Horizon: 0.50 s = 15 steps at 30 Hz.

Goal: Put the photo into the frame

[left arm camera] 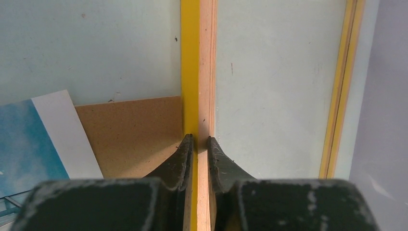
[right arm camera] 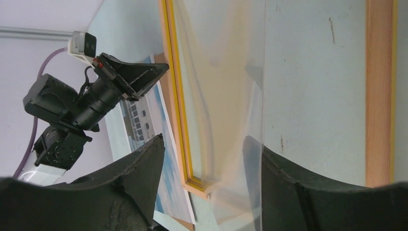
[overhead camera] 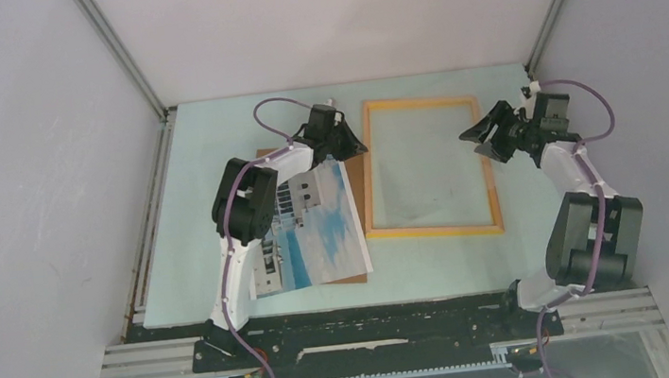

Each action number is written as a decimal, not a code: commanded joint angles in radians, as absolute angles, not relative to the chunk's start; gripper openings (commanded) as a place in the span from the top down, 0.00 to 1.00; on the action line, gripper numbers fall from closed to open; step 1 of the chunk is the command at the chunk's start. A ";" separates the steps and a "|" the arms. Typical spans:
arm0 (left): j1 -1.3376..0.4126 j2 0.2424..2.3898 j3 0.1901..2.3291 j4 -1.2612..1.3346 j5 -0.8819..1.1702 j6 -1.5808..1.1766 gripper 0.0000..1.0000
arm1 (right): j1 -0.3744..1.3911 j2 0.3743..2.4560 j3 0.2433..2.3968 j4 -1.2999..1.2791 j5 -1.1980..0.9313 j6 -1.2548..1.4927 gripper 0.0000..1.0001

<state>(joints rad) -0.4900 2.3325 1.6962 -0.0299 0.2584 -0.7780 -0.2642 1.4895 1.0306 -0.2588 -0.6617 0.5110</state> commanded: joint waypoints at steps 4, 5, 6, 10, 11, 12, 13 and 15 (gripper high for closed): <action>-0.495 2.360 1.743 -0.048 0.278 -0.776 0.96 | -0.218 1.538 1.065 -0.164 -0.641 0.512 0.35; -0.495 2.360 1.743 -0.049 0.278 -0.775 0.96 | -0.216 1.540 1.069 -0.157 -0.634 0.512 0.36; -0.495 2.359 1.744 -0.048 0.278 -0.775 0.97 | -0.213 1.542 1.076 -0.156 -0.626 0.510 0.36; -0.495 2.361 1.746 -0.048 0.280 -0.776 0.97 | -0.212 1.575 1.133 -0.203 -0.594 0.487 0.37; -0.495 2.361 1.746 -0.049 0.280 -0.776 0.97 | -0.212 1.584 1.146 -0.212 -0.587 0.486 0.37; -0.495 2.362 1.746 -0.048 0.280 -0.776 0.98 | -0.212 1.595 1.160 -0.220 -0.577 0.491 0.38; -0.495 2.362 1.746 -0.048 0.280 -0.776 0.98 | -0.212 1.605 1.174 -0.223 -0.574 0.494 0.39; -0.496 2.363 1.746 -0.048 0.282 -0.776 0.98 | -0.212 1.634 1.208 -0.233 -0.575 0.499 0.42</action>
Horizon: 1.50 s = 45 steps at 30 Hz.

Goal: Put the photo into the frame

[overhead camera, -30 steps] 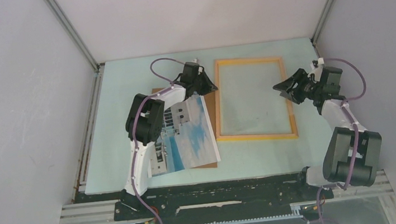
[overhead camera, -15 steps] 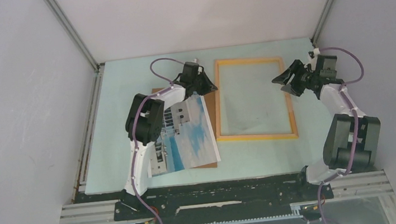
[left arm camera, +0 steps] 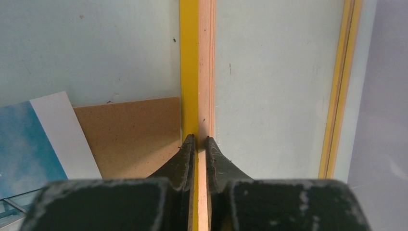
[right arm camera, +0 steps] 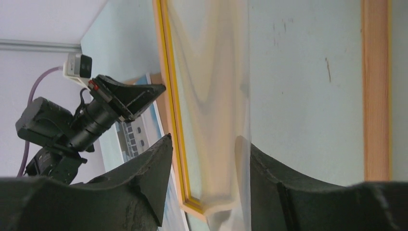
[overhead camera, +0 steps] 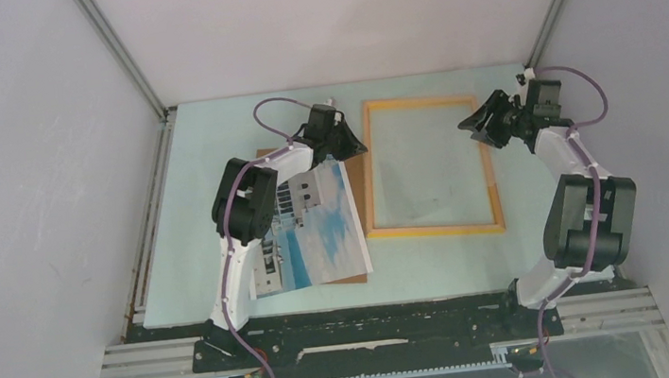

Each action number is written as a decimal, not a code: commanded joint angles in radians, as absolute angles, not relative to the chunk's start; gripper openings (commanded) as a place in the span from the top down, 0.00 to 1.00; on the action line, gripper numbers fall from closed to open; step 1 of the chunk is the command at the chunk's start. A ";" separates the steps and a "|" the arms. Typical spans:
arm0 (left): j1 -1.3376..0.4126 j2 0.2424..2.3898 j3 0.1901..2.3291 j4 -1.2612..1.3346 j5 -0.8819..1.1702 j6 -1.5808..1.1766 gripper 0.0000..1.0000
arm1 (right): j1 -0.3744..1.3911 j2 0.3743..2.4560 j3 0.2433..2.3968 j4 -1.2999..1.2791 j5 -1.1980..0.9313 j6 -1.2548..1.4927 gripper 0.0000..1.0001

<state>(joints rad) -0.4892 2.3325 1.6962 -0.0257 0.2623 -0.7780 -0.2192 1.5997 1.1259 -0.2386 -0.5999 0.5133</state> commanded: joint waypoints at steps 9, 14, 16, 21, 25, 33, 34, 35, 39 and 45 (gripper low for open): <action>-0.496 2.364 1.749 -0.048 0.282 -0.775 0.98 | -0.193 1.732 1.333 -0.257 -0.575 0.520 0.52; -0.495 2.365 1.752 -0.049 0.284 -0.775 0.99 | -0.183 1.758 1.364 -0.267 -0.582 0.522 0.66; -0.495 2.367 1.752 -0.049 0.284 -0.775 0.99 | -0.183 1.754 1.362 -0.279 -0.587 0.525 0.76; -0.496 2.367 1.752 -0.048 0.284 -0.775 0.99 | -0.197 1.716 1.320 -0.240 -0.643 0.567 0.95; -0.496 2.367 1.752 -0.049 0.284 -0.775 1.00 | -0.232 1.675 1.244 -0.137 -0.727 0.664 1.00; -0.497 2.365 1.750 -0.045 0.286 -0.775 1.00 | -0.247 1.599 1.160 -0.012 -0.781 0.745 1.00; -0.497 2.365 1.750 -0.045 0.286 -0.775 1.00 | -0.248 1.593 1.155 -0.010 -0.781 0.750 1.00; -0.497 2.366 1.750 -0.045 0.285 -0.776 1.00 | -0.247 1.589 1.150 0.020 -0.786 0.754 1.00; -0.497 2.365 1.750 -0.046 0.287 -0.777 1.00 | -0.240 1.588 1.145 0.037 -0.798 0.761 1.00; -0.497 2.366 1.750 -0.045 0.287 -0.778 1.00 | -0.214 1.590 1.144 0.051 -0.811 0.763 1.00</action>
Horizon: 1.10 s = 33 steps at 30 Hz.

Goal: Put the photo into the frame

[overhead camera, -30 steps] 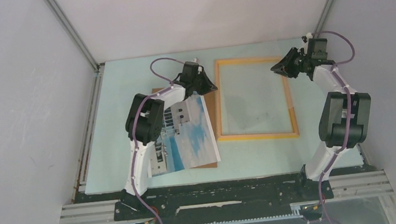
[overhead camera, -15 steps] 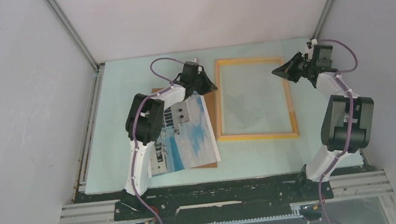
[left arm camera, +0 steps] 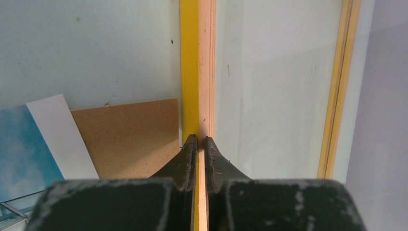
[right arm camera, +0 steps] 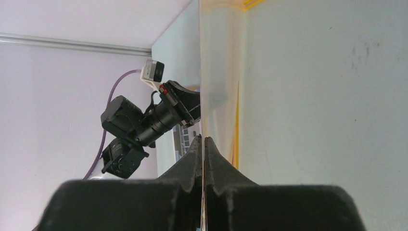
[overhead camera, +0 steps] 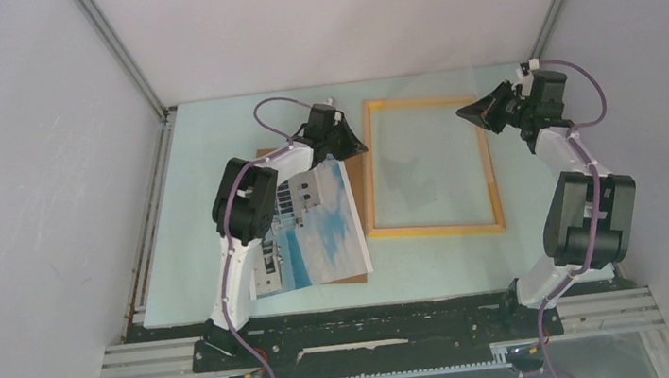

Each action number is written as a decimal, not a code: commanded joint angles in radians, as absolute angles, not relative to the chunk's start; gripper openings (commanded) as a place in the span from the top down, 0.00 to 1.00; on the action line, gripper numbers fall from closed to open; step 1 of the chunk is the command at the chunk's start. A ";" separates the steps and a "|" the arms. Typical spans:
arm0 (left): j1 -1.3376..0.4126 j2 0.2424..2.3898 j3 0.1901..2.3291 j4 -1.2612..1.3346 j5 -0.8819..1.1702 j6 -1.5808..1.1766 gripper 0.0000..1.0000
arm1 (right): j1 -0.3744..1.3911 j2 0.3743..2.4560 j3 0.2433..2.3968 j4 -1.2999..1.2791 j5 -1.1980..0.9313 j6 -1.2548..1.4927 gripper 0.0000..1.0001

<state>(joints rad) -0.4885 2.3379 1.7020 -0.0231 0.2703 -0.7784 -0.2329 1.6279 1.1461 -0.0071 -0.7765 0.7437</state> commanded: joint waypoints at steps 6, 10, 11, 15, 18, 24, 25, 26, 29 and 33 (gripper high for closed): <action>-0.497 2.366 1.749 -0.043 0.291 -0.779 1.00 | -0.189 1.597 1.138 0.089 -0.819 0.759 1.00; -0.497 2.367 1.750 -0.043 0.292 -0.779 1.00 | -0.187 1.616 1.138 0.091 -0.820 0.748 1.00; -0.497 2.367 1.750 -0.042 0.291 -0.779 1.00 | -0.187 1.620 1.138 0.095 -0.821 0.749 1.00; -0.497 2.368 1.750 -0.042 0.293 -0.779 1.00 | -0.190 1.634 1.139 0.111 -0.819 0.753 1.00; -0.497 2.367 1.750 -0.041 0.294 -0.779 1.00 | -0.191 1.640 1.139 0.119 -0.818 0.756 1.00; -0.498 2.367 1.750 -0.041 0.294 -0.781 1.00 | -0.190 1.661 1.143 0.125 -0.820 0.757 1.00; -0.497 2.367 1.750 -0.041 0.293 -0.781 1.00 | -0.190 1.665 1.143 0.127 -0.822 0.757 1.00; -0.497 2.368 1.750 -0.040 0.293 -0.781 1.00 | -0.190 1.672 1.143 0.131 -0.825 0.758 1.00; -0.497 2.367 1.750 -0.041 0.293 -0.781 1.00 | -0.189 1.681 1.142 0.131 -0.828 0.758 1.00; -0.497 2.367 1.750 -0.041 0.293 -0.781 1.00 | -0.184 1.688 1.143 0.132 -0.824 0.756 1.00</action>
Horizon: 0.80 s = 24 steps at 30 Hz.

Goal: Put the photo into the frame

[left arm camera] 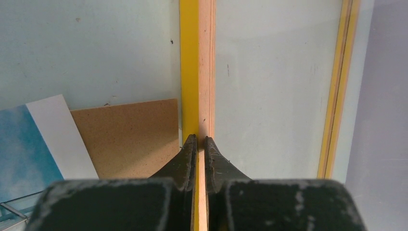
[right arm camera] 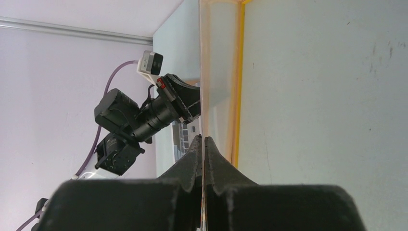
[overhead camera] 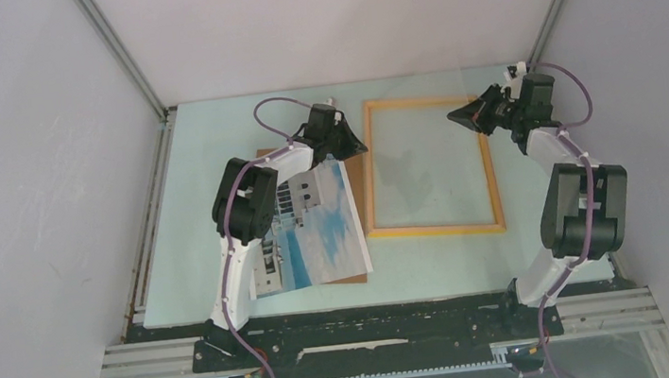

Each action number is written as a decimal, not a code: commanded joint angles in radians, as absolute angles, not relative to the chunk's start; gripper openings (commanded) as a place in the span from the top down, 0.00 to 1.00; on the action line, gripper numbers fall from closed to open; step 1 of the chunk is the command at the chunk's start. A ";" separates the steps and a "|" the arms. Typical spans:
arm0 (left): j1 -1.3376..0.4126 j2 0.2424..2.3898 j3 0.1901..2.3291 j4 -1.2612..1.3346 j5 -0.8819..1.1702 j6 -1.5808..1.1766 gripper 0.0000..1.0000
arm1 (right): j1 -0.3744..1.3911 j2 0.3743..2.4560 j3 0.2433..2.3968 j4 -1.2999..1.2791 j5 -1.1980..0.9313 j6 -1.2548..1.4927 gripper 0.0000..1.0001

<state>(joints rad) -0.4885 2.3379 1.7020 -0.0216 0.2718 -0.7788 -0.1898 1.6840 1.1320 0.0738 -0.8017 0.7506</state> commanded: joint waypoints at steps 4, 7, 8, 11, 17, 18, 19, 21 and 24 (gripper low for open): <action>-0.497 2.367 1.751 -0.041 0.294 -0.781 1.00 | -0.183 1.702 1.142 0.146 -0.827 0.761 1.00; -0.497 2.367 1.752 -0.041 0.295 -0.780 1.00 | -0.183 1.706 1.143 0.147 -0.834 0.758 1.00; -0.497 2.367 1.752 -0.042 0.294 -0.781 1.00 | -0.181 1.705 1.142 0.150 -0.838 0.755 1.00; -0.497 2.368 1.752 -0.042 0.296 -0.781 1.00 | -0.178 1.698 1.143 0.157 -0.840 0.751 1.00; -0.497 2.369 1.753 -0.041 0.297 -0.781 1.00 | -0.174 1.702 1.142 0.165 -0.864 0.736 1.00; -0.497 2.369 1.752 -0.040 0.297 -0.781 1.00 | -0.173 1.704 1.143 0.163 -0.869 0.729 1.00; -0.497 2.369 1.753 -0.041 0.297 -0.781 1.00 | -0.173 1.704 1.143 0.162 -0.878 0.722 1.00; -0.497 2.369 1.753 -0.041 0.297 -0.781 1.00 | -0.170 1.702 1.136 0.166 -0.883 0.698 1.00; -0.497 2.370 1.753 -0.041 0.298 -0.782 1.00 | -0.170 1.706 1.132 0.152 -0.884 0.665 1.00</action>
<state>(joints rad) -0.4885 2.3379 1.7020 -0.0216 0.2729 -0.7788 -0.1864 1.7000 1.1320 0.1383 -0.8421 0.7227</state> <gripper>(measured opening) 0.067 0.008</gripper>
